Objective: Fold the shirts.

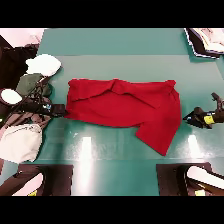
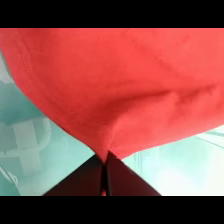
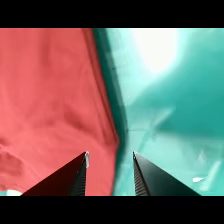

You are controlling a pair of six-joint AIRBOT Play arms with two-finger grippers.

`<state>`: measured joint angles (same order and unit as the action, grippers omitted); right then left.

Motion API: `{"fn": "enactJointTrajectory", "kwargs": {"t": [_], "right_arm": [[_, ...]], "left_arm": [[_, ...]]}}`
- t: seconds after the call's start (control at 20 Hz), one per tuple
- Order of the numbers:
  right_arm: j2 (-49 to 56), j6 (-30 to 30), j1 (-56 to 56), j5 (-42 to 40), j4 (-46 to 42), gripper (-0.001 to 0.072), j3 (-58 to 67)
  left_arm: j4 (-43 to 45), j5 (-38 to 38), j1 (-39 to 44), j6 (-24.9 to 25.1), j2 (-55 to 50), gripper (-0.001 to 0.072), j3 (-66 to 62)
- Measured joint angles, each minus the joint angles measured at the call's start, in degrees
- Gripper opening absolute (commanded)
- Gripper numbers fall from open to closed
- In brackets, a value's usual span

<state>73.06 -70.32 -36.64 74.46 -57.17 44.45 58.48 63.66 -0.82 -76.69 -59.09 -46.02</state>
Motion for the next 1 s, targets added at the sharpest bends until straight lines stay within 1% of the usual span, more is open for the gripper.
{"fn": "enactJointTrajectory", "kwargs": {"t": [0.1, 0.15, 0.2, 0.25, 0.3, 0.45, 0.6, 0.8, 1.0], "right_arm": [[2.12, 0.61, 1.51, -1.2, 1.57, 0.0347, -0.59], [2.95, 0.74, 2.29, -1.38, 2.49, 0.0322, -0.72], [3.74, 0.98, 3.13, -1.51, 3.15, 0.0219, -0.9], [4.24, 1.27, 3.82, -1.97, 3.17, 0.0056, -0.96], [4.57, 1.75, 4.57, -2.62, 3.08, 0.002, -1.14], [2.84, 3.06, 6.32, -3.76, 2.93, 0.0019, -1.07], [-2.4, 3.54, 7.85, -3.93, 8.17, 0.0018, 2.89], [-10.49, 3.15, 10.51, -4.52, 16.09, 0.0018, 16.96], [-16.94, 0.57, 13.0, -7.67, 18.88, 0.0018, 36.04]], "left_arm": [[0.11, 0.02, 0.0, -0.59, 0.0, 0.0023, -0.11], [0.13, 0.02, 0.0, -0.81, 0.0, 0.0023, -0.15], [0.15, 0.02, 0.0, -0.92, 0.0, 0.0023, -0.15], [0.15, 0.11, 0.0, -1.07, 0.0, 0.0023, -0.17], [0.13, 0.24, 0.0, -1.16, 0.0, 0.0023, -0.2], [-0.55, 0.98, -0.26, -1.38, 0.0, 0.0023, -1.86], [-2.27, 2.78, -2.43, -1.49, 0.0, 0.0023, -9.84], [-5.46, 5.53, -6.43, -1.53, 0.02, 0.0023, -29.57], [-6.95, 6.84, -7.93, -1.57, 0.04, 0.0023, -53.46]]}}
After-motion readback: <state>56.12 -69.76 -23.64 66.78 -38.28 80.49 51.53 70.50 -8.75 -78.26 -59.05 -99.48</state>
